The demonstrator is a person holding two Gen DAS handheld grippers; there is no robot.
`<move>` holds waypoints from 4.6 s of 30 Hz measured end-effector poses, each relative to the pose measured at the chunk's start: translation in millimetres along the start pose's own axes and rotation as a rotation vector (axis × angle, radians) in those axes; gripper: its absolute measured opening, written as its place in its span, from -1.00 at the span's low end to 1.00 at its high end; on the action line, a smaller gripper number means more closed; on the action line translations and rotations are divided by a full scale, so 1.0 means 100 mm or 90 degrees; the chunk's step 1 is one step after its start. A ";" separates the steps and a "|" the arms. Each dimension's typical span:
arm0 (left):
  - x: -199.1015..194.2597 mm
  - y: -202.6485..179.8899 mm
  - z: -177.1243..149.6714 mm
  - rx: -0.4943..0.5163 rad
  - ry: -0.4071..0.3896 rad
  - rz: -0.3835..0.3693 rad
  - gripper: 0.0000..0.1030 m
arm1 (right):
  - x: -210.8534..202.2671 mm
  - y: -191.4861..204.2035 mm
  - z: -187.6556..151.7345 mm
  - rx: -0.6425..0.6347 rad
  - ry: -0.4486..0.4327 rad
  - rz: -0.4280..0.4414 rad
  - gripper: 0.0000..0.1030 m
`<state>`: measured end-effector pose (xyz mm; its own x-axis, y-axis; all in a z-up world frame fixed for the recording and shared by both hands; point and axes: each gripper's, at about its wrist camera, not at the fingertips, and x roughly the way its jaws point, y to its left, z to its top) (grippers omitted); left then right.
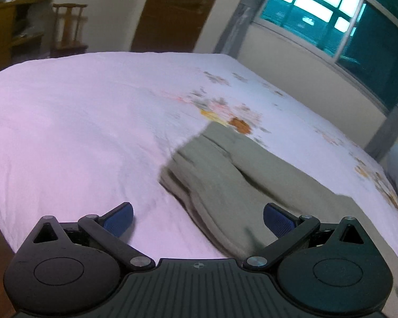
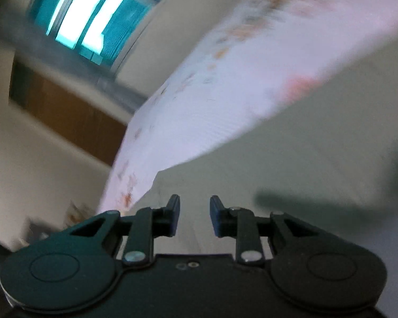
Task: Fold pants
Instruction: 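Open the right gripper and lift it off the sweatpants, then grasp the folded edge of the sweatpants again with the right gripper, then lift the held edge with the right gripper and fold it over the pants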
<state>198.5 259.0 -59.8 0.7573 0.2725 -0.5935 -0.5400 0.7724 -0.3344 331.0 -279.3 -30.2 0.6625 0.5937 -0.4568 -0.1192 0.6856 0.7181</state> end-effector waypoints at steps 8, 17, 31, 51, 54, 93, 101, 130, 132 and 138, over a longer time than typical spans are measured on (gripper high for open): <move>0.42 0.01 0.14 0.027 0.034 0.057 1.00 | 1.73 1.25 0.31 -0.336 0.106 -0.029 -0.67; 0.53 -0.02 0.12 0.054 0.010 0.048 1.00 | 2.60 1.10 0.48 -0.395 0.263 -0.015 -0.70; 0.49 -0.18 0.07 0.122 -0.021 0.114 1.00 | 2.31 1.30 0.09 -0.481 0.133 -0.063 -0.78; 0.04 -0.81 -0.34 0.175 0.007 -0.014 1.00 | -2.22 -1.66 0.04 0.217 -0.342 -0.178 0.00; 0.07 -1.01 -0.38 0.195 0.013 -0.009 1.00 | -2.47 -2.09 -0.07 0.314 -0.371 -0.172 -0.04; -0.15 -1.18 -0.59 0.230 0.029 -0.005 1.00 | -2.05 -2.39 0.11 0.325 -0.322 -0.147 -0.96; -0.16 -1.27 -0.60 0.240 0.024 -0.009 1.00 | -2.14 -2.46 -0.06 0.364 -0.346 -0.126 -0.45; -0.53 -3.94 -2.40 0.400 0.081 -0.257 1.00 | -2.04 -2.54 0.11 0.297 -0.297 -0.119 -0.65; -0.46 -3.99 -2.53 0.430 0.093 -0.241 1.00 | -2.03 -2.56 0.12 0.297 -0.294 -0.118 -0.64; -0.38 -4.09 -2.60 0.443 0.085 -0.221 1.00 | -2.03 -2.48 0.16 0.266 -0.283 -0.158 -0.83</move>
<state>295.1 -216.2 -91.0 0.7663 -0.0865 -0.6367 0.1064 0.9943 -0.0070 237.5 -576.6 -106.9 0.8865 0.1470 -0.4387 0.3143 0.5046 0.8041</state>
